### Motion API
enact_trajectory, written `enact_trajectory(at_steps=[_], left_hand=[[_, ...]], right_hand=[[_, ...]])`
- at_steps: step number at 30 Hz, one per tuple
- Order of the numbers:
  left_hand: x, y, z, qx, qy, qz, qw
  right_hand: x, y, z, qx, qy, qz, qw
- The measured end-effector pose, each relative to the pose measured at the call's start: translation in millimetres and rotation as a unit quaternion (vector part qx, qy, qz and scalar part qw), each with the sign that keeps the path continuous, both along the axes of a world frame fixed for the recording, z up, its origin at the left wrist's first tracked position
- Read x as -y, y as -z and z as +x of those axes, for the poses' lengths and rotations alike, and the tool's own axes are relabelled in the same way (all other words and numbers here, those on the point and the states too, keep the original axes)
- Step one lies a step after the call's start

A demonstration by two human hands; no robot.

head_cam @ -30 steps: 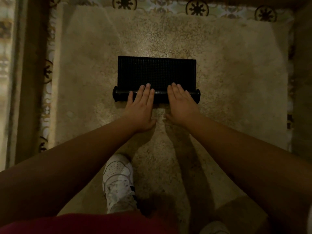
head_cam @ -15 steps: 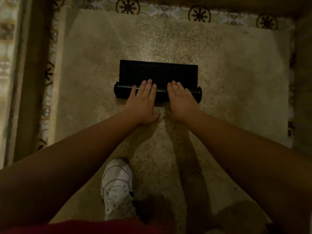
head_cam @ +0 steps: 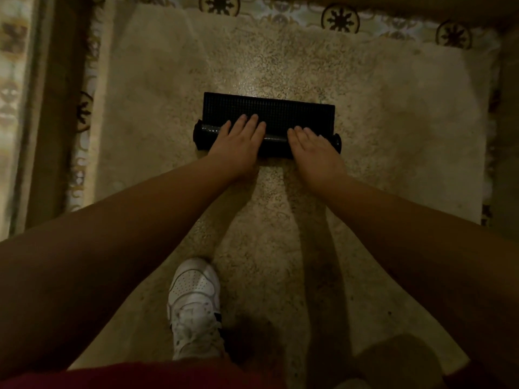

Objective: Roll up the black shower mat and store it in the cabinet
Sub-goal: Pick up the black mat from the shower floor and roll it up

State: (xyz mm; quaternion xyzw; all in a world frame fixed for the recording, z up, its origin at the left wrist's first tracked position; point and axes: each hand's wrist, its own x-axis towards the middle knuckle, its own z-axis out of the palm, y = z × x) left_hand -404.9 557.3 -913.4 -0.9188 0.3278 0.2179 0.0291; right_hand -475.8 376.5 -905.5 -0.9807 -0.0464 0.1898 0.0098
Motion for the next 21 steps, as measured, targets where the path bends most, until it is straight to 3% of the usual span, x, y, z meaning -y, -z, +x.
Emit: enact_trajectory(at_steps=[4, 10, 16, 19, 21], left_hand=[[-4, -1, 4, 0.057, 0.021, -0.010, 0.998], [-3, -8, 10, 0.043, 0.043, -0.005, 0.998], [-31, -8, -14, -0.064, 0.106, -0.025, 0.992], [-42, -15, -39, -0.140, 0.050, -0.042, 0.988], [-43, -17, -54, -0.121, 0.031, -0.063, 0.990]], right_hand=[[5, -9, 8, -0.007, -0.042, -0.016, 0.999], [2, -24, 17, -0.008, -0.063, -0.033, 0.997], [-7, -32, -14, -0.103, -0.065, -0.022, 0.992], [-5, -29, -18, -0.148, -0.079, 0.005, 0.986], [-4, -28, -12, -0.173, -0.081, 0.021, 0.981]])
